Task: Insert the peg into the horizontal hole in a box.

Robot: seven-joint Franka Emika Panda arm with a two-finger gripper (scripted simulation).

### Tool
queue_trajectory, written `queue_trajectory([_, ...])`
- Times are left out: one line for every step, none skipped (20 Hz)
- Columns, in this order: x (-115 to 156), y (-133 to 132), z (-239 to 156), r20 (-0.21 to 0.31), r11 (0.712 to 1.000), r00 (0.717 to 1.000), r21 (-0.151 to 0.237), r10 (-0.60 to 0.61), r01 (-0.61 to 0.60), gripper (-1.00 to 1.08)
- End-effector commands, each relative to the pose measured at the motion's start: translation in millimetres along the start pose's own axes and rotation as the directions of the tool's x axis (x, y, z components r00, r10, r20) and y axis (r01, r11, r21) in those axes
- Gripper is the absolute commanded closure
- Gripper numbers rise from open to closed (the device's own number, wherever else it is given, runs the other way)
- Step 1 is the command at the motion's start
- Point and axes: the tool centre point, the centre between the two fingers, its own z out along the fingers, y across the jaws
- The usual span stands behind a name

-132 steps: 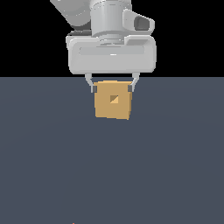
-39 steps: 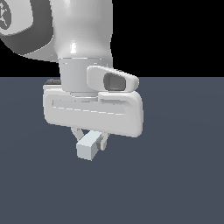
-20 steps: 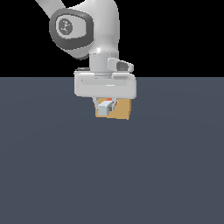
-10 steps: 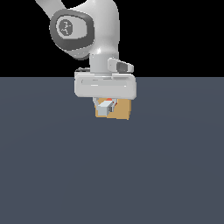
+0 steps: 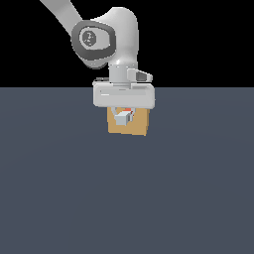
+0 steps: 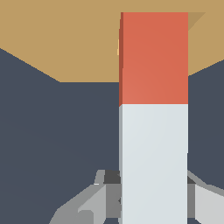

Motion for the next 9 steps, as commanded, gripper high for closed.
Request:
queue_trajectory([18.4, 0.6, -1.1, -0.001, 1.000, 1.000, -0.002, 0.000, 0.000, 1.08])
queue_trajectory([23.9, 0.8, -1.4, -0.001, 1.000, 1.000, -0.002, -0.001, 0.001, 1.08])
queue_trajectory([28.4, 1.1, -1.4, -0.001, 1.000, 1.000, -0.002, -0.001, 0.001, 1.08])
queue_trajectory([32.1, 1.3, -1.6, -0.001, 1.000, 1.000, -0.003, -0.001, 0.001, 1.08])
queue_trajectory([34.9, 1.6, -1.6, -0.001, 1.000, 1.000, -0.003, -0.001, 0.001, 1.08])
queue_trajectory([36.9, 1.9, -1.6, -0.001, 1.000, 1.000, -0.003, -0.001, 0.001, 1.08])
queue_trajectory([38.3, 2.1, -1.9, -0.001, 1.000, 1.000, -0.003, -0.001, 0.001, 1.08])
queue_trajectory([39.0, 2.3, -1.9, -0.001, 1.000, 1.000, -0.003, -0.001, 0.001, 1.08])
queue_trajectory([39.2, 2.3, -1.9, -0.001, 1.000, 1.000, -0.003, -0.001, 0.001, 1.08])
